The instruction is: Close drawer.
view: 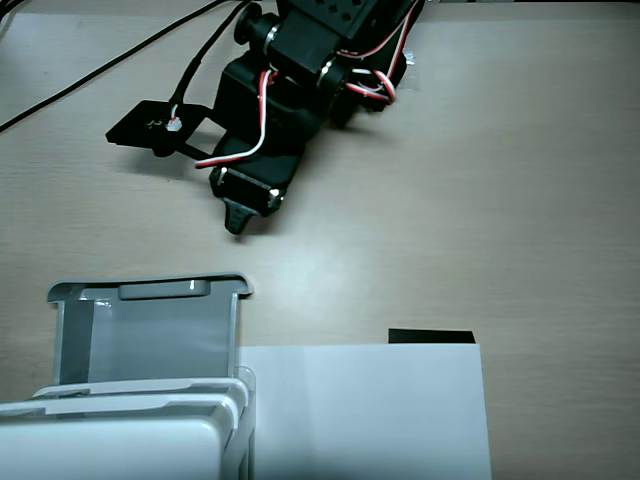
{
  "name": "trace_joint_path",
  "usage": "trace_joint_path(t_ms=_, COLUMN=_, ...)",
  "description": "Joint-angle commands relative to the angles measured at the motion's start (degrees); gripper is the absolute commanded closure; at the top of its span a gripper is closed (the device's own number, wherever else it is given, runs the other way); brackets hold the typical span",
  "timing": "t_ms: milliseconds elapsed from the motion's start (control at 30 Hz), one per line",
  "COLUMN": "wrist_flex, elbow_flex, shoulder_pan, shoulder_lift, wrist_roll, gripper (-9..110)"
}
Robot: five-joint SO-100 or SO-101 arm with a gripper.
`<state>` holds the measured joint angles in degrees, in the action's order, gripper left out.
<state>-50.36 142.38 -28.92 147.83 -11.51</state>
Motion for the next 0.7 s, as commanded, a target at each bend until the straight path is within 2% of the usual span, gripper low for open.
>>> trace_joint_path(t_ms=0, wrist_flex=-0.2, elbow_flex=-4.5, shoulder_pan=-2.3, shoulder_lift=1.0, wrist_roll=4.2, gripper=101)
trace_joint_path(t_ms=333, wrist_flex=-3.0, elbow_flex=-4.2, shoulder_pan=-3.4, shoulder_lift=1.0, wrist_roll=7.0, gripper=101)
trace_joint_path(t_ms=667, wrist_flex=-0.5, elbow_flex=-4.1, shoulder_pan=-4.8, shoulder_lift=0.2, wrist_roll=5.1, gripper=101)
